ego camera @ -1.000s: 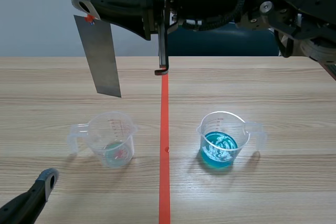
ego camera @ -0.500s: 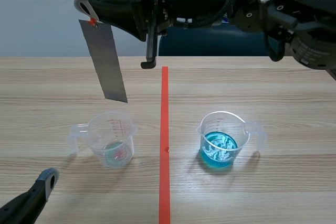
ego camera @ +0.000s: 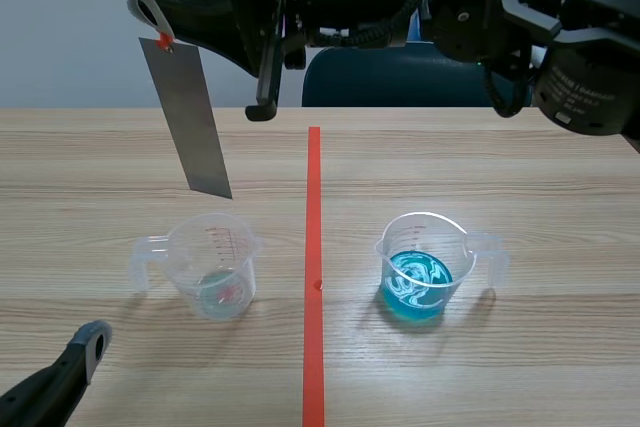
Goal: Do the redox reaction experiment
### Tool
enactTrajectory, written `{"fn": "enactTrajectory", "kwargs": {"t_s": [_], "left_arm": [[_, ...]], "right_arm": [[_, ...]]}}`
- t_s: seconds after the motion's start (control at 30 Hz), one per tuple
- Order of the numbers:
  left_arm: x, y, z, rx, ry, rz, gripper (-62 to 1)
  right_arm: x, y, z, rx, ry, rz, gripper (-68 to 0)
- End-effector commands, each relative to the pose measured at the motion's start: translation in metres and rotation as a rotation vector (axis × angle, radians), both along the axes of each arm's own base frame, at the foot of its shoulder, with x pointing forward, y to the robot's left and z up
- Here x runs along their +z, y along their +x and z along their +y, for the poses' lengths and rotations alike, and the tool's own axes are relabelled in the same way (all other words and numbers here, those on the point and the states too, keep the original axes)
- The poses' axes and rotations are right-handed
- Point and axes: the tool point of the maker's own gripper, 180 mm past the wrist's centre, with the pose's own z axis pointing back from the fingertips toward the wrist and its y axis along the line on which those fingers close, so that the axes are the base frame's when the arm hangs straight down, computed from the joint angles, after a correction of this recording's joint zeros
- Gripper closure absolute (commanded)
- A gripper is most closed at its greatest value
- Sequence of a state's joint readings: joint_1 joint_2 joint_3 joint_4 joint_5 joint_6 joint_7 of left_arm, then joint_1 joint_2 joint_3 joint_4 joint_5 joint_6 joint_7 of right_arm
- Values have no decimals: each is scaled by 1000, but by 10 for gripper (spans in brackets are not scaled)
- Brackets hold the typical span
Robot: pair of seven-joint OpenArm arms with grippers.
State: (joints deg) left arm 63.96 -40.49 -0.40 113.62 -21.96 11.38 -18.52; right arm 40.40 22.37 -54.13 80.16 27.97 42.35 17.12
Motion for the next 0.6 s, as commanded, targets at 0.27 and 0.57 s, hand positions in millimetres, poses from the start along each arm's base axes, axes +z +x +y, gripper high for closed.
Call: {"fn": "enactTrajectory", "kwargs": {"t_s": [0.27,0.57], "left_arm": [[8,2,-5,-12,-18,-25,-613],[8,2,-5,-12,-18,-25,-613]], "right_arm": [[19,-7,4,31,32,24,-8],[18,-9,6,31,22,41,-8]]}}
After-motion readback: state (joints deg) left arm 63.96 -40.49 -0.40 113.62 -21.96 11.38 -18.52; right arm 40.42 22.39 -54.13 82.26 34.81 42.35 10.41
